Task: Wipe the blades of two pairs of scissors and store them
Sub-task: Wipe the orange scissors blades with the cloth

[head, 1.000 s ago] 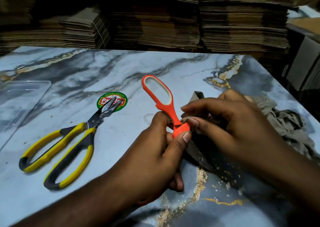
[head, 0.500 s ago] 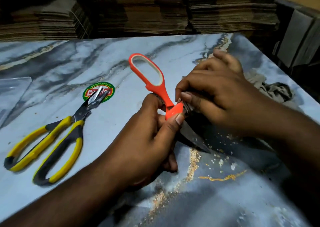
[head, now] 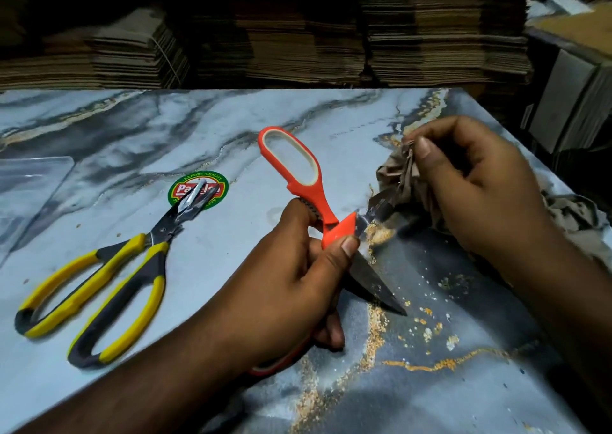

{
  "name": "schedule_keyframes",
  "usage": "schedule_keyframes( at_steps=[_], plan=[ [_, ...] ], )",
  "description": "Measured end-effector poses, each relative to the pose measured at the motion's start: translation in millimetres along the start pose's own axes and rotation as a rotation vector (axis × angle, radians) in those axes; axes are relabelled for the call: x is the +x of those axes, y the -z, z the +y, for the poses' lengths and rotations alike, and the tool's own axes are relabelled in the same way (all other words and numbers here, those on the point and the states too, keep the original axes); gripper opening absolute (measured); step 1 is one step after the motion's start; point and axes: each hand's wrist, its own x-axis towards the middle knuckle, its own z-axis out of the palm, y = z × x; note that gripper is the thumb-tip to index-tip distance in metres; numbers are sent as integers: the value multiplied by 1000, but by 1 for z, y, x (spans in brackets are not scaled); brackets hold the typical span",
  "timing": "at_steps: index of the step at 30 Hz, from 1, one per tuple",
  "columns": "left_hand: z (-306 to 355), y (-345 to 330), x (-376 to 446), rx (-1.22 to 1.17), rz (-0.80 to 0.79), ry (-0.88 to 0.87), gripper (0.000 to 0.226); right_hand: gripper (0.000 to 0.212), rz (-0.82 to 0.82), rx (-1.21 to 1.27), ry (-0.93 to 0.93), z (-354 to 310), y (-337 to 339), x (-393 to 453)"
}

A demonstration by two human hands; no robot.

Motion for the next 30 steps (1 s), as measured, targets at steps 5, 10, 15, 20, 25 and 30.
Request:
schedule_keyframes(
  at_steps=[5,10,15,20,25,30],
  plan=[
    [-2,4,2,-109,14,32,8,14,17,-142,332,-18,9,-13],
    [-3,6,5,-128,6,22,9,18,-171,-174,431,-11,-13,-26],
    [-6,7,4,-142,-2,27,9,20,-35,-119,251,11,-5,-7],
    [-4,7,5,-154,-11,35,12,19,17,-123,208,10,4,-11],
    [-1,8,5,-134,-5,55,9,19,-140,-139,349,-6,-11,-24],
    [-2,4,2,-54,15,32,12,15,-178,-43,204,-14,-20,-32]
  ],
)
